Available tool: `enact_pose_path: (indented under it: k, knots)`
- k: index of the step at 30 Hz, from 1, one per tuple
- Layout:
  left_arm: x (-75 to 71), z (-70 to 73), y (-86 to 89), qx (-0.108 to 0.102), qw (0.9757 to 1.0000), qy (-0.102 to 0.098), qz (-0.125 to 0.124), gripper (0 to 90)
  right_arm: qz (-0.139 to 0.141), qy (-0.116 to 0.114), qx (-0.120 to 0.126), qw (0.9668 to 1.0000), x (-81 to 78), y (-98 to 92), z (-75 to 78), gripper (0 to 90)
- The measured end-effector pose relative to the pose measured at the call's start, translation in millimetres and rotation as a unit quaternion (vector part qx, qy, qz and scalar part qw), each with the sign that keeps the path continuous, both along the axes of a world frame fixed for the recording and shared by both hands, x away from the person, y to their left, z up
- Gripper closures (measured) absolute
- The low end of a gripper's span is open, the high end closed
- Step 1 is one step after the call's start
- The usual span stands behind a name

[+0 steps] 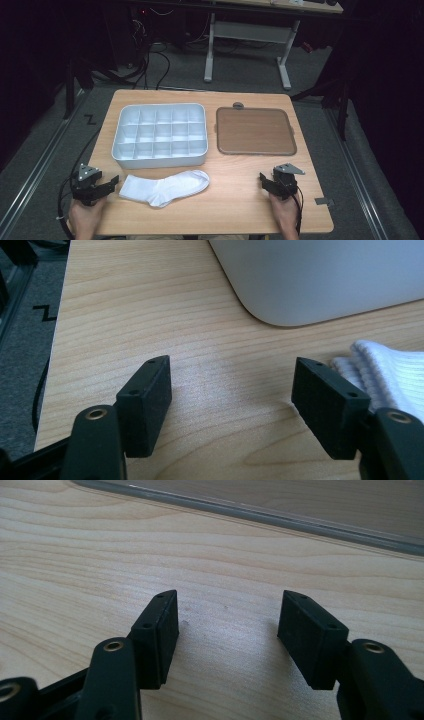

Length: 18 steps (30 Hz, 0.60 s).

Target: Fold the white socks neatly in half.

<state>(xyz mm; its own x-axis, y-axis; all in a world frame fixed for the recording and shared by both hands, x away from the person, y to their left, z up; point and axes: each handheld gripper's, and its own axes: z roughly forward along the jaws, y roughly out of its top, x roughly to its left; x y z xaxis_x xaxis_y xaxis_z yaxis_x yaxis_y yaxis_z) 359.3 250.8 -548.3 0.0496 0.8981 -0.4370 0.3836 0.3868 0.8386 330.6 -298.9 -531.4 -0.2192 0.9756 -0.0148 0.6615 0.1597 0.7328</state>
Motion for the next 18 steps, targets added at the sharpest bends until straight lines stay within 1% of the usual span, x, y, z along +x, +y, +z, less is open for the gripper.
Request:
enact_pose_path:
  k: [1, 8, 10, 16, 18]
  knots:
    - [0.0, -0.1, 0.0, 0.001, 1.0000, 0.000, 0.000, 32.6, -0.001, 0.000, -0.001, 1.0000, -0.1, 0.3, -0.1, 41.9]
    - [0.2, 0.6, 0.1, -0.007, 1.0000, 0.002, 0.002, 31.9, -0.002, -0.001, -0.002, 1.0000, 0.0, 0.6, -0.1, 41.8]
    - [-0.1, 0.4, 0.2, -0.003, 1.0000, 0.003, 0.001, 31.7, -0.003, 0.000, -0.001, 1.0000, 0.0, 0.7, -0.1, 41.8]
    - [0.1, 0.5, 0.1, -0.004, 1.0000, 0.003, 0.000, 31.0, -0.003, 0.000, 0.001, 1.0000, 0.0, 0.5, 0.0, 41.2]
    - [0.1, 0.5, 0.2, -0.003, 1.0000, 0.003, -0.001, 30.9, -0.001, 0.000, -0.003, 1.0000, 0.1, 1.0, 0.1, 40.7]
